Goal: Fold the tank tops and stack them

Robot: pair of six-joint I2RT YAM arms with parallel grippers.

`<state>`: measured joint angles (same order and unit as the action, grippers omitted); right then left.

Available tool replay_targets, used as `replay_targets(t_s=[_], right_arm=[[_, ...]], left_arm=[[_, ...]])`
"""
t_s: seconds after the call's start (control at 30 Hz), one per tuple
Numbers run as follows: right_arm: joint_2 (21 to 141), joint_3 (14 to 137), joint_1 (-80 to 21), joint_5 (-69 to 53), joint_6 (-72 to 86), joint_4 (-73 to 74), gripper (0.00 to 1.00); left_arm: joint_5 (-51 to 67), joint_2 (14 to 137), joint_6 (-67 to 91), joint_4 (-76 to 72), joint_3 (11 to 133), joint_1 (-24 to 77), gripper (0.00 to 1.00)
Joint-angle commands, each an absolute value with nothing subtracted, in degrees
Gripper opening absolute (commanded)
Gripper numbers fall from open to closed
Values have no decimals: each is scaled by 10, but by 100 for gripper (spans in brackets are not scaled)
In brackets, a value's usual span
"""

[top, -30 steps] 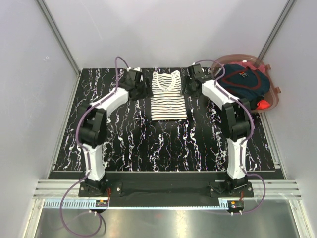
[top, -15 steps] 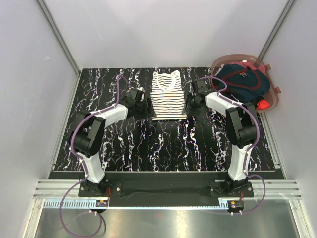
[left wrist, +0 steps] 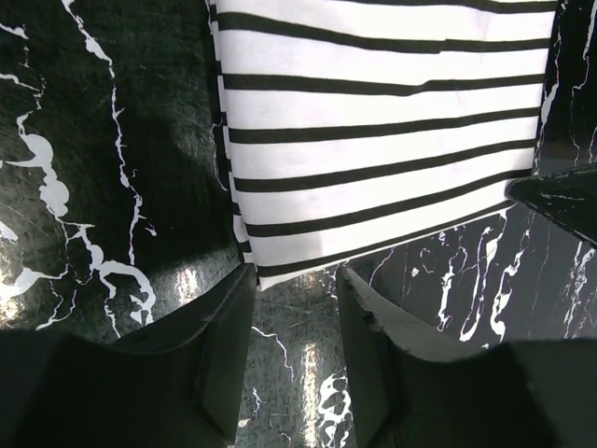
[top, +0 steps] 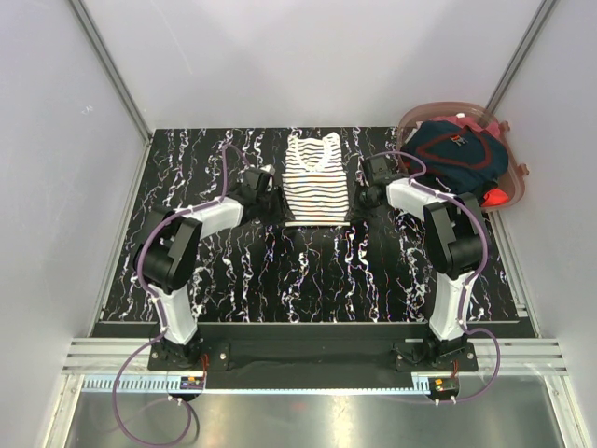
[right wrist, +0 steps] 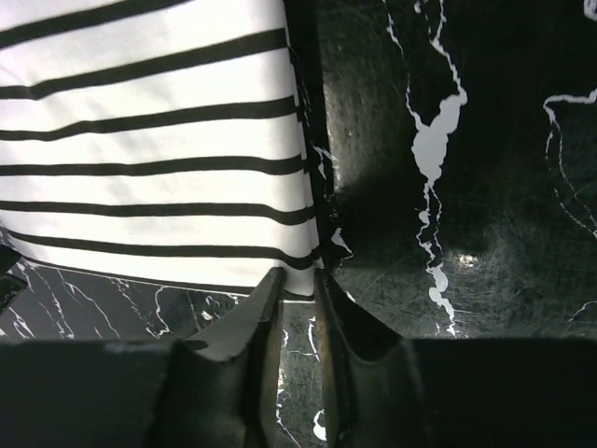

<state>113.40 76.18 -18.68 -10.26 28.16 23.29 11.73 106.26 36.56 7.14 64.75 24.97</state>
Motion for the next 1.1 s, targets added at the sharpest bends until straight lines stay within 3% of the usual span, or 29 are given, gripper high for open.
replay_targets(t_s=[0.0, 0.1, 0.13, 0.2, 0.27, 0.53, 0.57, 0.67, 0.7, 0.77, 0.87, 1.07], right_arm=[[1109, 749, -185, -124, 287, 214, 22], [1107, 741, -184, -128, 287, 213, 12], [1107, 739, -184, -129, 286, 214, 8], [1102, 735, -185, -130, 285, 214, 0], [1092, 723, -184, -130, 284, 214, 0], [1012, 639, -185, -142, 297, 209, 0], [1002, 627, -185, -147, 300, 207, 4], [960, 589, -186, -150, 308, 200, 44], [950, 582, -185, -144, 308, 199, 48], [933, 588, -185, -143, 304, 194, 48], [932, 614, -186, -178, 301, 179, 41], [993, 678, -213, -309, 320, 101, 13]], left_arm=[[134, 1064, 376, 34, 630, 255, 45], [135, 1070, 374, 35, 628, 255, 33], [135, 1071, 372, 37, 626, 257, 23], [131, 1069, 370, 36, 619, 256, 13], [129, 1059, 370, 32, 603, 256, 0], [77, 976, 356, 43, 520, 274, 0], [78, 968, 358, 40, 509, 276, 0], [87, 940, 364, 21, 466, 288, 0], [84, 936, 366, 19, 458, 296, 0], [78, 928, 369, 16, 442, 301, 0], [82, 922, 373, 7, 425, 305, 0], [70, 903, 371, 2, 403, 309, 0]])
